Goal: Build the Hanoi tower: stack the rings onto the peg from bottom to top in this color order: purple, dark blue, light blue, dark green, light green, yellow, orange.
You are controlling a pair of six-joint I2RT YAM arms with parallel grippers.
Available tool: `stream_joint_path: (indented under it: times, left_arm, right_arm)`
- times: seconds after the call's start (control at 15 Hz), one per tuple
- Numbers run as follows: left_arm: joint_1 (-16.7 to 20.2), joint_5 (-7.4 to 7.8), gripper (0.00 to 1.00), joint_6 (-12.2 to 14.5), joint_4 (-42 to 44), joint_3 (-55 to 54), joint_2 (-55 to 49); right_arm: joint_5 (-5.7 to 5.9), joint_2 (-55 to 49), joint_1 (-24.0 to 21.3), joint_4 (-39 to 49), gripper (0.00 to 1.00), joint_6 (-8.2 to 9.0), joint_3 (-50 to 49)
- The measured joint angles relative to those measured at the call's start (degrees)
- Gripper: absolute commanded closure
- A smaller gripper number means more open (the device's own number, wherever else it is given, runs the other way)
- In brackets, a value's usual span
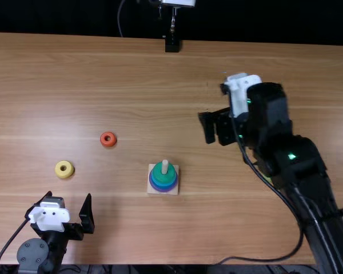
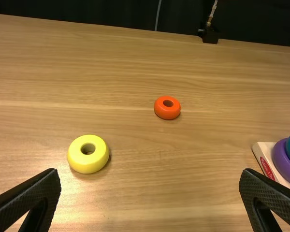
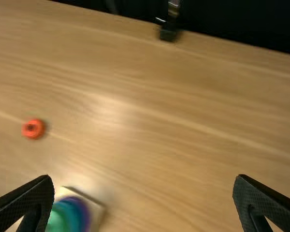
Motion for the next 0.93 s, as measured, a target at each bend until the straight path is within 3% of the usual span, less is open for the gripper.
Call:
stream_joint_path:
  times: [0.27, 0.67, 0.93]
  left_arm:
    - [0.0, -0.02, 0.00, 0.0, 0.0, 0.0, 0.0]
    - [0.0, 0.02, 0.00, 0.0, 0.0, 0.0, 0.0]
    - [0.0, -0.02, 0.00, 0.0, 0.0, 0.0, 0.0]
  right_arm:
    - [0.26, -3.0, -12.6, -0.3, 0.00, -2.51, -9.3]
    - [0.20, -5.8, -20.3, -0.1, 0.00, -2.91, -23.8]
    - [0.17, -7.4, -23.1, 2.2, 0.00, -2.86, -32.2]
